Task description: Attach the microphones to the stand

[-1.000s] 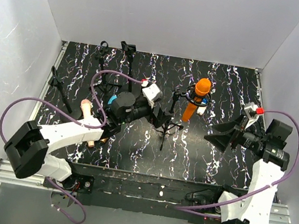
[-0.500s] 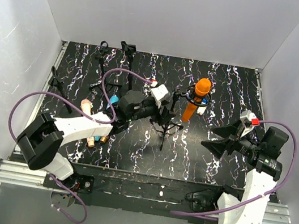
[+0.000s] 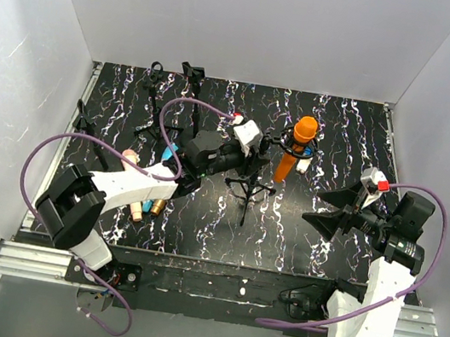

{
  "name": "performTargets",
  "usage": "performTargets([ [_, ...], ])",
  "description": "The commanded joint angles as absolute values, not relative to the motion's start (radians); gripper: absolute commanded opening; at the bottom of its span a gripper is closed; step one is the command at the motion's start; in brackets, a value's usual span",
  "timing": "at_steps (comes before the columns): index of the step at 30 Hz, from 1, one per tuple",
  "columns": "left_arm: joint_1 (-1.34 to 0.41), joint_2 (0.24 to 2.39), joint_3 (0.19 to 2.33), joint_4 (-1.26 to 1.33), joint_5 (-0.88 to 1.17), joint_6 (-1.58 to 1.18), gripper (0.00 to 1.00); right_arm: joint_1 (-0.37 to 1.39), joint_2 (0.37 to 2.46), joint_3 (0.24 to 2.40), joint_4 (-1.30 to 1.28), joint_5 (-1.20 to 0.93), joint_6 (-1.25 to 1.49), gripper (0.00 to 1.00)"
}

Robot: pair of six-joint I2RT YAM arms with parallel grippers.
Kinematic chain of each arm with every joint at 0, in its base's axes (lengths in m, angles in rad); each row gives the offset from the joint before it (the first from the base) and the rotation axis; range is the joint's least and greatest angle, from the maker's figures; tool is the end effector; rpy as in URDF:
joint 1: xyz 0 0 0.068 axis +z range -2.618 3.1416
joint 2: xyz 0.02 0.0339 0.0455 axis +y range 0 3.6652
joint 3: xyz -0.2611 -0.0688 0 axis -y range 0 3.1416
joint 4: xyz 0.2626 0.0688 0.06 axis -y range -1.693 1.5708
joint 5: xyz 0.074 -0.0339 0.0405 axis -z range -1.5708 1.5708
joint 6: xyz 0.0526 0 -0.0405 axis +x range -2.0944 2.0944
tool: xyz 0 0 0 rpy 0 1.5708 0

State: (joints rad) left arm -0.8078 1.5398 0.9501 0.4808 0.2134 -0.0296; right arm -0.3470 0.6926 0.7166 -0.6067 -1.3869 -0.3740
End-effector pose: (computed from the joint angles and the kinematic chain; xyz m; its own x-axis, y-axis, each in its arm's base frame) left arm 0.2602 -0.2883 0.2647 -0.1003 0.0630 -0.9930 0.8493 0.5253 -0.0524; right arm 0.1586 -0.0024 0.3005 -0.2224 0.0094 -0.9749 -0.8498 0.4883 0.1986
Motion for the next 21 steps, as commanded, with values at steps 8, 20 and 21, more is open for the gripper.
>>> performTargets([
  [8,-0.804,1.566,1.038,0.477,0.268,-0.005,0.00,-0.350,0.678,0.726,-0.609,-1.397,-0.402,0.94],
  [20,-0.730,1.810,1.380,0.446,0.273,0.041,0.00,-0.350,0.678,0.726,-0.614,-1.408,-0.407,0.94],
  [21,-0.724,1.840,1.425,0.440,0.272,0.047,0.00,-0.350,0.680,0.726,-0.615,-1.408,-0.407,0.94],
])
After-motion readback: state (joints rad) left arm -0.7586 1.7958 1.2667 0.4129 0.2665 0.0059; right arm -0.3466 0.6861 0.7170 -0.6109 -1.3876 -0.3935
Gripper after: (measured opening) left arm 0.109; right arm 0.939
